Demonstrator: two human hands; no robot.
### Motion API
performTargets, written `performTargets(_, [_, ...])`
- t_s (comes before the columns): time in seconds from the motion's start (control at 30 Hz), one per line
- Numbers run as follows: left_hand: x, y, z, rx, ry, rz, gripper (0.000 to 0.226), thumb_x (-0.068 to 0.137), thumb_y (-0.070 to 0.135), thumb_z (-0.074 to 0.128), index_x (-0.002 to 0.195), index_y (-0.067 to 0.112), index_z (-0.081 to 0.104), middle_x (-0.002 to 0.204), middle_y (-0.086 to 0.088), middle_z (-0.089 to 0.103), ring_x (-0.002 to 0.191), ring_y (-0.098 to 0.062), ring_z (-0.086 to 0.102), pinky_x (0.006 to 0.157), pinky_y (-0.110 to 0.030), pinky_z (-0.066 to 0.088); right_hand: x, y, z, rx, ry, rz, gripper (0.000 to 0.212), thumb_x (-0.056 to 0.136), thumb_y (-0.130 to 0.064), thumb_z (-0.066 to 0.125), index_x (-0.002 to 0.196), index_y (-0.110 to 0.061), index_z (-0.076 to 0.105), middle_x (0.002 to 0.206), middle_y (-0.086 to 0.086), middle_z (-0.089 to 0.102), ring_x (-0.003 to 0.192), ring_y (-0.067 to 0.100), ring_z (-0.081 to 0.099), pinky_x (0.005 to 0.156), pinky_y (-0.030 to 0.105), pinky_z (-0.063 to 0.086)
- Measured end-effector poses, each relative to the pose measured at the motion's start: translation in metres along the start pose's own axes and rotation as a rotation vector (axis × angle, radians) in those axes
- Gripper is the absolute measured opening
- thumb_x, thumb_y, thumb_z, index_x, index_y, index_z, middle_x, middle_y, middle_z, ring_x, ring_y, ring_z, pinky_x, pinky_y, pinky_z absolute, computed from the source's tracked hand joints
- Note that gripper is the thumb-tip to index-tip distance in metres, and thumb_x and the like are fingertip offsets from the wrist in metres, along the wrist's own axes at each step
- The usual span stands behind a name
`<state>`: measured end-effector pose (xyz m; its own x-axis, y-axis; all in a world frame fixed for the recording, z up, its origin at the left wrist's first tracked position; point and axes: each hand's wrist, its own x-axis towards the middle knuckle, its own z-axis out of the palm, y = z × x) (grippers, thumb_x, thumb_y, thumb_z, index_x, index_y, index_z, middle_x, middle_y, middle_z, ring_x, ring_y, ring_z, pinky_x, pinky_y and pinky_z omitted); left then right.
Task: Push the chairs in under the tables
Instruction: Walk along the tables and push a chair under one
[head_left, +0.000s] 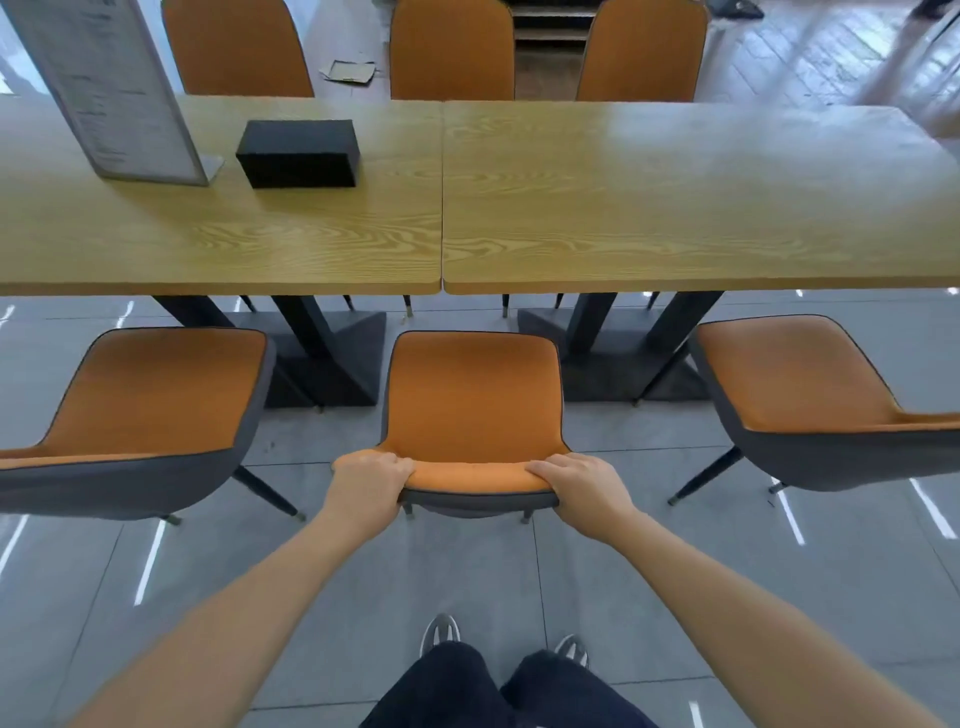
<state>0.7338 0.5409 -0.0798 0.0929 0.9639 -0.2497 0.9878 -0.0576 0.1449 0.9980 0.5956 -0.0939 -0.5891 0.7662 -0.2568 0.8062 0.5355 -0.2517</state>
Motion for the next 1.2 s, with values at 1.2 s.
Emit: performTargets(1.2, [0.004, -0.071, -0.017, 0.028, -0.055, -0.123, 0.054, 0.088, 0.036, 0.056, 0.138, 0.023, 0.039, 0.136, -0.001, 0.052, 0.125, -0.02, 0.047, 0.101, -0.035, 0.039, 0.053, -0.069, -0.014, 0.06, -0.031, 0.126, 0.058, 0.091, -0.034, 0.052, 0.142, -0.021, 0.027, 0.143, 0.005, 0.04, 0.132, 0.026, 0.037, 0.111, 0.039, 0.028])
